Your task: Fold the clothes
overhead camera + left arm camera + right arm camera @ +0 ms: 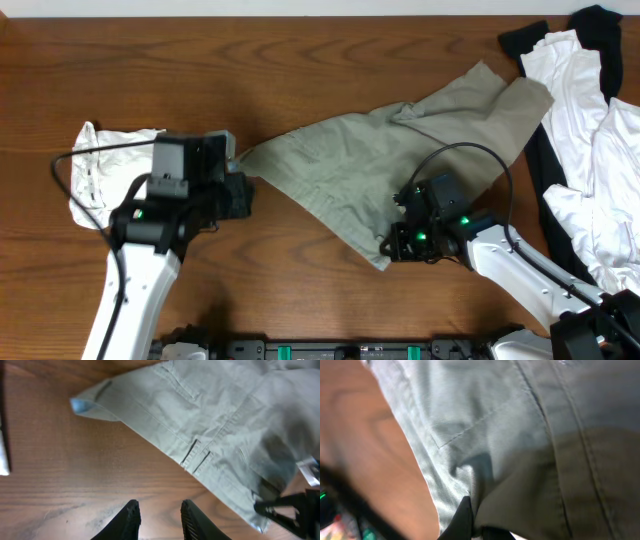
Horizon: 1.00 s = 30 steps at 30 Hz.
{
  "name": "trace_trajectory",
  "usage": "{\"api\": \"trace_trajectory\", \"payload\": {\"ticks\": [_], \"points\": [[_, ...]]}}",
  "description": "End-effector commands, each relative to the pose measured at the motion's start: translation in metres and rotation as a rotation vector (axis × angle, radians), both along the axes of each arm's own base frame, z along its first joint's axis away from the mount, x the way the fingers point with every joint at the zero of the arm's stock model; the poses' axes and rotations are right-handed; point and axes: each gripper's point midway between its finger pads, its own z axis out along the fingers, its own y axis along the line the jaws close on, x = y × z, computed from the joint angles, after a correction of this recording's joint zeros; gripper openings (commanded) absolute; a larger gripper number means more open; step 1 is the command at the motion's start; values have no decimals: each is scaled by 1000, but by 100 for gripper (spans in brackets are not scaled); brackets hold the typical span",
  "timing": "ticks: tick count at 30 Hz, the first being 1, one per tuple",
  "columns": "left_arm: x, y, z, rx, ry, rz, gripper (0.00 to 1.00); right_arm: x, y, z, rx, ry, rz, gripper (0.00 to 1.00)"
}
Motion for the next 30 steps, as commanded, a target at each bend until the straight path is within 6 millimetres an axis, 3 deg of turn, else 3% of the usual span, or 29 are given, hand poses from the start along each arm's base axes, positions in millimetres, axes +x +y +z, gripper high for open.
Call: {"api": "trace_trajectory", "payload": {"ticks": [1,5,9,15,21,30], "points": [[5,0,-24,8,74,8,30,-19,24,10,104,73,45,1],[10,-1,-44,16,136,8,30,-28,48,15,129,84,58,1],[9,-3,-51,9,165,2,31,-25,73,21,151,5,73,1],[2,-27,-38,-131,172,-67,36,11,91,33,162,-170,-35,1],[-3,-28,-35,-142,177,-72,40,38,118,56,294,-304,-53,1],[-5,-28,-27,-144,150,-74,40,37,158,36,363,-313,-13,1]]}}
